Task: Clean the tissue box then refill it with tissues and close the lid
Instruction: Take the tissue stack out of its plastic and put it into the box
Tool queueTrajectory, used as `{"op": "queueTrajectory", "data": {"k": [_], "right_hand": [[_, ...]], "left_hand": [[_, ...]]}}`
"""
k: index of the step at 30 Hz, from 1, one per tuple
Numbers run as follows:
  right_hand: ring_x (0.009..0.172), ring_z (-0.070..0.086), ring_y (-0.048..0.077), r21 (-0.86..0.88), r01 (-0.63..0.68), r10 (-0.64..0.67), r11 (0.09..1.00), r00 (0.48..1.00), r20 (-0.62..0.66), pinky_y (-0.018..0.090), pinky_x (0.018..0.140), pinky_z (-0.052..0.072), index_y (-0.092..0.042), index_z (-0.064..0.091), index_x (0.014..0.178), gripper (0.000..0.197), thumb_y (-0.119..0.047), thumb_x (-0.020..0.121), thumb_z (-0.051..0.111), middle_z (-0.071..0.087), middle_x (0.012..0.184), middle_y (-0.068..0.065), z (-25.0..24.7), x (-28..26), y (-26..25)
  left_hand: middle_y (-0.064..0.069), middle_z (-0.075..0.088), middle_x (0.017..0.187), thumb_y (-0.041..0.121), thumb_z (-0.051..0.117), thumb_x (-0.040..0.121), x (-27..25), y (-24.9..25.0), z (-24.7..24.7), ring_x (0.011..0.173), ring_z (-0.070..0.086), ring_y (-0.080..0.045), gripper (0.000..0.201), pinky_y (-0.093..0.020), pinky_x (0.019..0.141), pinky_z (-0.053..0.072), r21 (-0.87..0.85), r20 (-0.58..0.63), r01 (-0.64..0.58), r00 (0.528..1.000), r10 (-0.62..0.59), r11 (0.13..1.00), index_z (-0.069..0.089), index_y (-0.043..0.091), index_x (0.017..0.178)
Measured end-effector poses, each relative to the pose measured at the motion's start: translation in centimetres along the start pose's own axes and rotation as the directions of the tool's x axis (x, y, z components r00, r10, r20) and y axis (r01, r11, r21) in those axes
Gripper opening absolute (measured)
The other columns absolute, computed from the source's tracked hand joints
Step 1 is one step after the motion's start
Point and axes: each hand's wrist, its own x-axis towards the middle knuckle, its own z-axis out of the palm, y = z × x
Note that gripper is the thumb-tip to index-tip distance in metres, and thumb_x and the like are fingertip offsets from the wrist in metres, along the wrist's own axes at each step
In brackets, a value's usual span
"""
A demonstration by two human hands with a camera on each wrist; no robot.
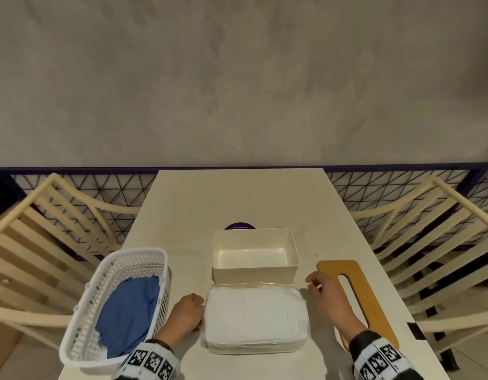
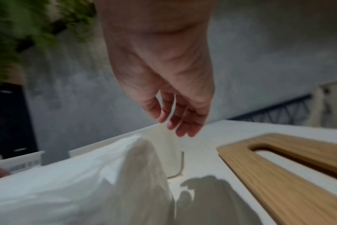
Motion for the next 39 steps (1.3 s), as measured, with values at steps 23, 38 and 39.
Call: {"op": "queueTrajectory", "data": {"k": [23, 38, 39], "right_hand": [[0.115, 0.051, 0.025, -0.573, 0.356, 0.253, 0.738, 0.642, 0.724, 0.040, 0.100, 0.043, -0.013, 0.045, 0.129, 0.067, -0.042, 0.075, 0.072, 0.055, 0.128, 0.002, 4.8, 3.4, -11.1], [0.090, 0.057, 0.026, -0.563, 0.456, 0.156, 0.689, 0.666, 0.730, 0.036, 0.085, 0.050, 0.000, 0.054, 0.107, 0.053, -0.030, 0.072, 0.079, 0.061, 0.103, 0.008, 5.6, 3.5, -11.5], [0.097, 0.058, 0.027, -0.567, 0.469, 0.151, 0.677, 0.666, 0.730, 0.038, 0.089, 0.050, -0.001, 0.053, 0.112, 0.058, -0.032, 0.071, 0.079, 0.061, 0.110, 0.009, 5.6, 3.5, -11.5]], "left_hand": [[0.024, 0.036, 0.112, -0.012, 0.065, 0.076, -5.5, 0.2, 0.2, 0.096, 0.041, 0.009, 0.086, 0.005, 0.056, 0.043, -0.172, 0.365, -0.258, 0.880, 0.305, 0.951, 0.013, 0.035, 0.125], [0.024, 0.041, 0.113, -0.012, 0.069, 0.070, -5.7, -0.1, 0.0, 0.098, 0.044, 0.007, 0.094, 0.003, 0.056, 0.045, -0.131, 0.322, -0.264, 0.900, 0.292, 0.956, 0.014, 0.038, 0.129], [0.024, 0.041, 0.113, -0.012, 0.068, 0.071, -5.8, 0.0, 0.0, 0.097, 0.044, 0.006, 0.094, 0.003, 0.056, 0.045, -0.133, 0.329, -0.260, 0.899, 0.290, 0.957, 0.013, 0.038, 0.128]]}}
